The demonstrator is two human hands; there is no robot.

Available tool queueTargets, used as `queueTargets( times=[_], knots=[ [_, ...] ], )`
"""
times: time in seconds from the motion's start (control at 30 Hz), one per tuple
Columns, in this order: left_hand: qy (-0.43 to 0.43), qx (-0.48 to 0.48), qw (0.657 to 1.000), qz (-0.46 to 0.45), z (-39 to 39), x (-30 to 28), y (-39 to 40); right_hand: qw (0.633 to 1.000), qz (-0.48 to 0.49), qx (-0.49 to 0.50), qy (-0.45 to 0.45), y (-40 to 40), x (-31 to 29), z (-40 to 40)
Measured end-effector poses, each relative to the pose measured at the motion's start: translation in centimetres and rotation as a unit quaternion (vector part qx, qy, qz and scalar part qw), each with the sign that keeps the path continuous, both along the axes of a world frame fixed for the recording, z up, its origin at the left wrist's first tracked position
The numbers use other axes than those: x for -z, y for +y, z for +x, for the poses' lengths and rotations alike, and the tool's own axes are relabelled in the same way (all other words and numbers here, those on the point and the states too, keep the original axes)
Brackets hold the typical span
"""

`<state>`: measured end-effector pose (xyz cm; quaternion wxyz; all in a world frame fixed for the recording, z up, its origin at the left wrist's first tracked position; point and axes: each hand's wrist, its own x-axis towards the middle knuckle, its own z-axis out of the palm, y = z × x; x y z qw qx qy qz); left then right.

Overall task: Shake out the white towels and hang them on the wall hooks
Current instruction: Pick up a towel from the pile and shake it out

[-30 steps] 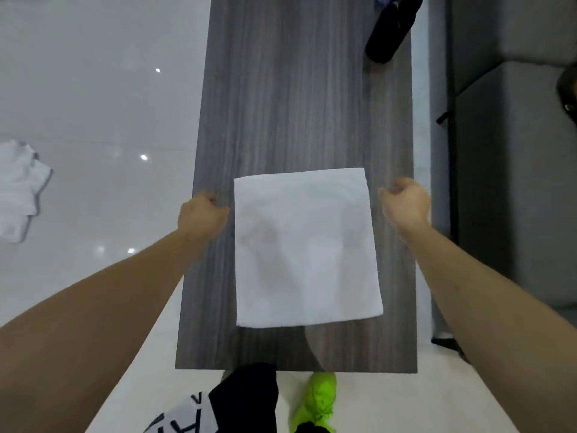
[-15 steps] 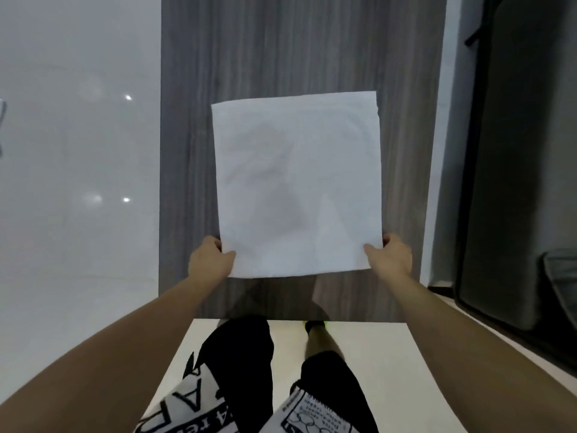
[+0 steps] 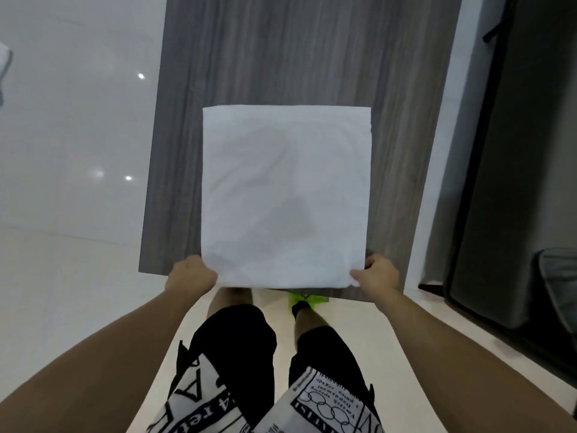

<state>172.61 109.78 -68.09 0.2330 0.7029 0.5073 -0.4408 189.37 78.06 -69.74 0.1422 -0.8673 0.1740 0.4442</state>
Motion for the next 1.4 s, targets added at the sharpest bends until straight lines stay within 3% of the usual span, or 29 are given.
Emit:
queueTargets(
  times=[0.17,0.4,0.63,0.83,1.03,1.3,1.4],
  knots=[
    [-0.089,-0.041,0.994,0.057,1.7,0.0,0.4,0.998,0.020,0.022,-0.056,1.3,-0.5,2.2],
    [-0.231,-0.119,0.962,0.085,11.6,1.7,5.6,0.970,0.120,0.111,-0.181,9.5,0.4,13.1],
    [-0.329,-0.191,0.922,0.071,19.0,2.6,10.2,0.934,0.205,0.244,-0.161,13.3,1.2,18.9],
    [-0.357,-0.215,0.908,0.046,20.9,3.1,12.2,0.936,0.202,0.147,-0.248,13.9,1.2,19.6],
    [-0.354,-0.186,0.915,0.060,20.7,3.1,13.0,0.942,0.193,0.041,-0.271,14.2,0.9,20.0],
    [-0.322,-0.158,0.925,0.126,22.3,3.0,12.9,0.951,0.120,-0.003,-0.286,15.7,1.9,21.9],
    [-0.324,-0.155,0.920,0.160,22.7,3.4,12.7,0.958,0.068,0.048,-0.276,16.0,2.5,21.9]
  ],
)
